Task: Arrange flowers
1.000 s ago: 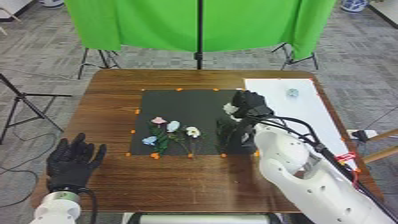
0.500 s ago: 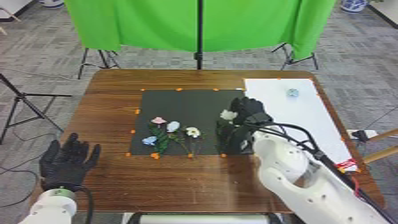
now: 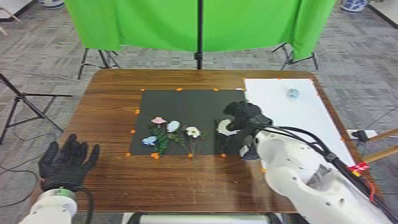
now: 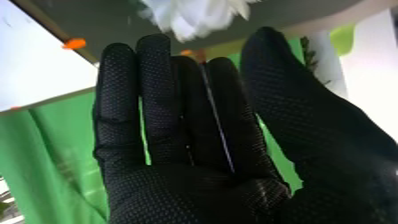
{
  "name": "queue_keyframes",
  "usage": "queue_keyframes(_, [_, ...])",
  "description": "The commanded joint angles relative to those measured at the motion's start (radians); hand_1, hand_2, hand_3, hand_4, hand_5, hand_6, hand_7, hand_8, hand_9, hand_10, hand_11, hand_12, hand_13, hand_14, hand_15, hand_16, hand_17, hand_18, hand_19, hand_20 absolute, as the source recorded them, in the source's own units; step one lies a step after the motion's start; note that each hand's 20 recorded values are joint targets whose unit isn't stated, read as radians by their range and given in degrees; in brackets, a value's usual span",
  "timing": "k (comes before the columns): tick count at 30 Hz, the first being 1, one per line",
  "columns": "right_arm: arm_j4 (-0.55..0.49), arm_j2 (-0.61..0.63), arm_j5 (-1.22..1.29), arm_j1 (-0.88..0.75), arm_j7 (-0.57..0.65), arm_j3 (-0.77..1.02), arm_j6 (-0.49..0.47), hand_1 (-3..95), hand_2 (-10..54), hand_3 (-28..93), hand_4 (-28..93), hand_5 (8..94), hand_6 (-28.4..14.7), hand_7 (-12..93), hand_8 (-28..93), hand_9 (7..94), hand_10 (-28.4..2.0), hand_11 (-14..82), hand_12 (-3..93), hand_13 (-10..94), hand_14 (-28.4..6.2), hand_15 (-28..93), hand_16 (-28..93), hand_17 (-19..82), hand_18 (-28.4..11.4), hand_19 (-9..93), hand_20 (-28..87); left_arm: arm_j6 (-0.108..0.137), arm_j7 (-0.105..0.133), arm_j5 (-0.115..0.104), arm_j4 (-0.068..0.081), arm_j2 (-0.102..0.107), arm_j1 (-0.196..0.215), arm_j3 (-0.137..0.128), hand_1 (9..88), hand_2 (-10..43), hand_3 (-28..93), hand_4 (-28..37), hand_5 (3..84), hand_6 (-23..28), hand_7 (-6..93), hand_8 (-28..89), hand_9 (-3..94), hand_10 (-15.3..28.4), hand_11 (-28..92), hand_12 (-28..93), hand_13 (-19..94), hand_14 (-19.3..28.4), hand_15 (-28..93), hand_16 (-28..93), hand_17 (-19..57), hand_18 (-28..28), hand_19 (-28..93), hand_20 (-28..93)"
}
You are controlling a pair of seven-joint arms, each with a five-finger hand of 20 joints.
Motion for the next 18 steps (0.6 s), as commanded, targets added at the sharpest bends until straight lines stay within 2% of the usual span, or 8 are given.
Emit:
queue_keyframes(1, [-0.031,0.014,0.017,0.009,0.018,0.095,0.09,46.8,-9.5,80,-28,48.0,-6.9,14,-11,48.5,-17.8,12.9,15.3,45,-16.4,50,17,21,-23.3,69,26,0.001,0.004,-0.004,0.002,-0.012,0.019,0.02,31.7,11.8,75,-28.2,53.3,6.9,42.7,-18,49.4,15.6,59,29,39,17.5,76,0,-1.0,16.3,49,35])
queue_keyframes(4, [0.019,0.03,0.105,0.039,0.01,0.129,0.224,42.6,-9.5,79,-25,48.3,-7.0,13,-10,48.7,-18.3,12.5,15.5,46,-16.6,49,16,21,-23.4,69,26,0.009,0.007,-0.008,0.003,-0.014,0.014,0.028,31.5,11.7,75,-28.2,53.2,6.9,42.7,-18,49.3,15.6,59,29,39,17.6,76,0,-1.1,16.3,49,34])
queue_keyframes(7, [0.132,0.034,0.088,0.127,0.039,0.128,0.277,42.2,-8.5,79,-23,50.4,-6.2,14,-10,50.2,-18.1,12.6,15.6,46,-16.5,48,16,22,-22.9,67,24,0.006,0.009,-0.005,0.001,-0.015,0.016,0.029,31.4,11.7,75,-28.2,53.3,7.0,42.7,-18,49.4,15.7,59,28,39,17.6,76,-1,-1.1,16.3,49,34])
queue_keyframes(9, [0.208,0.048,0.087,0.192,0.007,0.121,0.253,42.5,-8.9,79,-22,50.4,-5.9,14,-10,49.2,-17.9,12.6,15.6,43,-17.2,46,15,21,-22.4,65,23,0.002,0.01,-0.006,0.002,-0.015,0.014,0.033,31.4,11.8,75,-28.3,53.3,7.0,42.6,-18,49.4,15.7,59,28,39,17.6,76,-1,-1.1,16.3,49,34])
queue_keyframes(12, [0.257,0.076,0.056,0.246,-0.015,0.14,0.122,42.1,-9.4,80,-24,48.4,-5.1,15,-11,42.7,-17.4,10.8,15.4,32,-18.6,42,14,16,-22.4,60,20,0.009,0.013,-0.008,0.006,-0.012,0.011,0.041,31.4,11.8,75,-28.3,53.3,7.0,42.6,-18,49.4,15.7,59,28,39,17.6,76,-1,-1.1,16.3,49,34])
queue_keyframes(14, [0.309,0.084,0.048,0.293,-0.018,0.123,0.079,41.9,-9.5,81,-24,46.6,-4.3,15,-11,38.3,-17.5,9.3,14.9,25,-19.3,37,12,13,-22.2,57,19,0.008,0.031,-0.042,0.003,0.005,0.017,0.049,31.4,11.8,75,-28.3,53.3,7.0,42.6,-18,49.4,15.7,59,28,39,17.6,76,-1,-1.1,16.3,49,34])
queue_keyframes(17, [0.386,0.101,0.072,0.346,0.001,0.08,0.059,42.1,-9.5,81,-25,45.2,-3.8,15,-11,34.8,-17.3,7.7,14.3,21,-19.5,34,12,10,-21.2,54,18,-0.001,0.041,-0.049,0.005,0.024,0.01,0.061,31.3,11.7,75,-28.3,53.3,7.0,42.6,-18,49.4,15.7,59,28,39,17.5,76,-1,-1.2,16.3,49,34])
queue_keyframes(18, [0.404,0.113,0.072,0.355,0.003,0.064,0.048,42.3,-9.5,81,-25,44.9,-3.8,16,-11,33.5,-17.3,7.6,14.2,18,-20.1,33,12,9,-20.9,52,17,-0.002,0.036,-0.047,0.008,0.026,0.002,0.065,31.4,11.7,75,-28.3,53.4,7.0,42.6,-18,49.4,15.7,59,28,39,17.6,76,-1,-1.2,16.3,49,34])
